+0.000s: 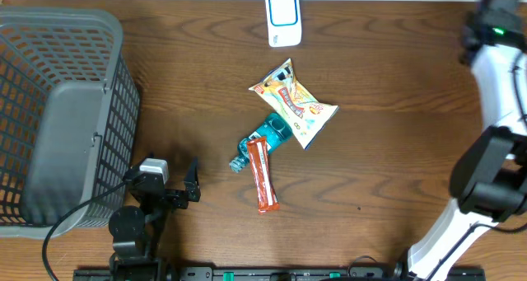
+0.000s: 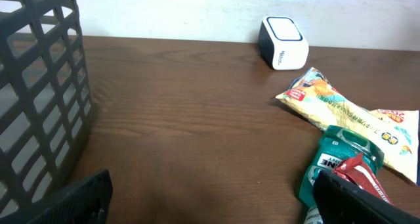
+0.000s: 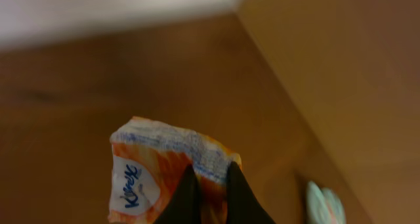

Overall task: Scan the item barcode
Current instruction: 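Carry the tissue pack off the table to the right, then reach the right gripper to the yellow snack bag and grasp it, then lift the snack bag and carry it rightward with the right gripper, then raise the snack bag up toward the scanner with the right gripper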

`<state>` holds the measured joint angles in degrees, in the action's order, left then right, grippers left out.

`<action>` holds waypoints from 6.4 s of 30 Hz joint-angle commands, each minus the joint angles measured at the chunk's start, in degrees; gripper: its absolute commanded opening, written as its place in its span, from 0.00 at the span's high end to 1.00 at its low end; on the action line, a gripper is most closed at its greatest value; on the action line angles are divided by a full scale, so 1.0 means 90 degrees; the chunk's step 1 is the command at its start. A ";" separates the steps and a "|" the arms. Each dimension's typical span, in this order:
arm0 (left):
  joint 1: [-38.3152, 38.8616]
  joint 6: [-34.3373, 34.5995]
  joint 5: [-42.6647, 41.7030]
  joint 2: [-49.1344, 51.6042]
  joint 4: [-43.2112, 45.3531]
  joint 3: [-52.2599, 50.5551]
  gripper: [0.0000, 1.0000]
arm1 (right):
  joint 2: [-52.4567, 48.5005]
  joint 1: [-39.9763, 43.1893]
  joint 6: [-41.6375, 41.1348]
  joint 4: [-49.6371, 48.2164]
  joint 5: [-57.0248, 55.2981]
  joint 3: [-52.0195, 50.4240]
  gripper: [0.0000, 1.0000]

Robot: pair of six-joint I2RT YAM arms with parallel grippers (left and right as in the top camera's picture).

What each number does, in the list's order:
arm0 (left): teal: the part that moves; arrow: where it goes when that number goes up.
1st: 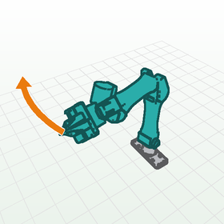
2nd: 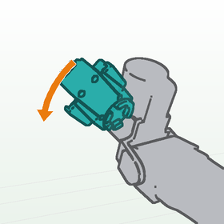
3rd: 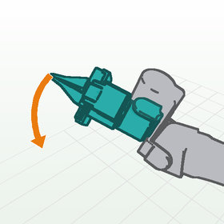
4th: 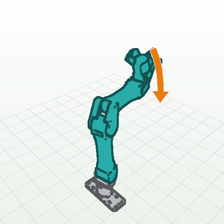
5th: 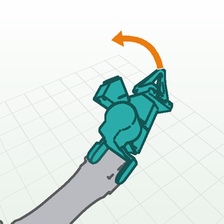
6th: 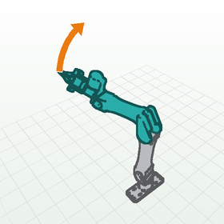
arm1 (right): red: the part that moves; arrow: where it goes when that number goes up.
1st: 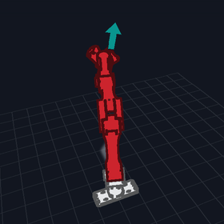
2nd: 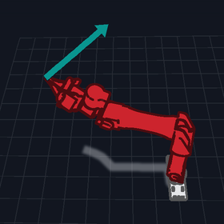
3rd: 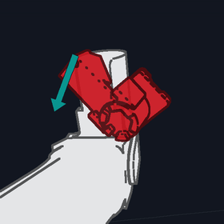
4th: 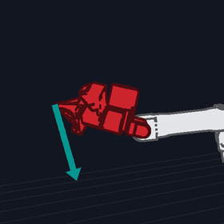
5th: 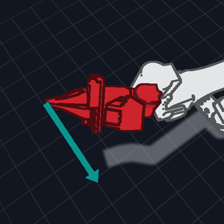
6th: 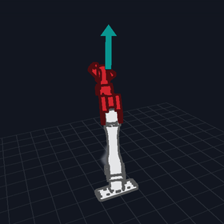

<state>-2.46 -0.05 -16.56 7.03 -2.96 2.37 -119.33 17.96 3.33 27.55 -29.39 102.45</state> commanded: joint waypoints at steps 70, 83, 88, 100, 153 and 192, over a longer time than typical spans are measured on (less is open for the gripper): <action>0.0002 -0.0036 -0.0036 -0.0022 -0.0087 -0.0172 0.02 | -0.1523 -0.5741 -0.0559 0.2506 0.1780 -0.0109 0.23; 0.0002 -0.0036 -0.0036 -0.0022 -0.0087 -0.0172 0.02 | -0.1630 -0.5583 -0.0882 0.3232 0.3376 0.0296 0.99; 0.0002 -0.0036 -0.0036 -0.0022 -0.0087 -0.0172 0.02 | -0.1314 -0.5093 -0.0274 0.4323 0.5923 0.1010 0.99; 0.0002 -0.0036 -0.0036 -0.0022 -0.0087 -0.0172 0.02 | -0.1088 -0.3342 0.2905 0.7249 1.1098 0.1307 0.99; 0.0002 -0.0036 -0.0036 -0.0022 -0.0087 -0.0172 0.02 | -0.1088 -0.1576 -0.4920 0.7771 1.1951 0.1294 0.99; 0.0002 -0.0036 -0.0036 -0.0022 -0.0087 -0.0172 0.02 | -0.1013 -0.0534 -0.2713 0.7774 1.0761 0.1294 0.99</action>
<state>-2.46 -0.03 -16.56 7.03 -2.96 2.37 -131.17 13.06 -23.29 97.30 65.63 112.90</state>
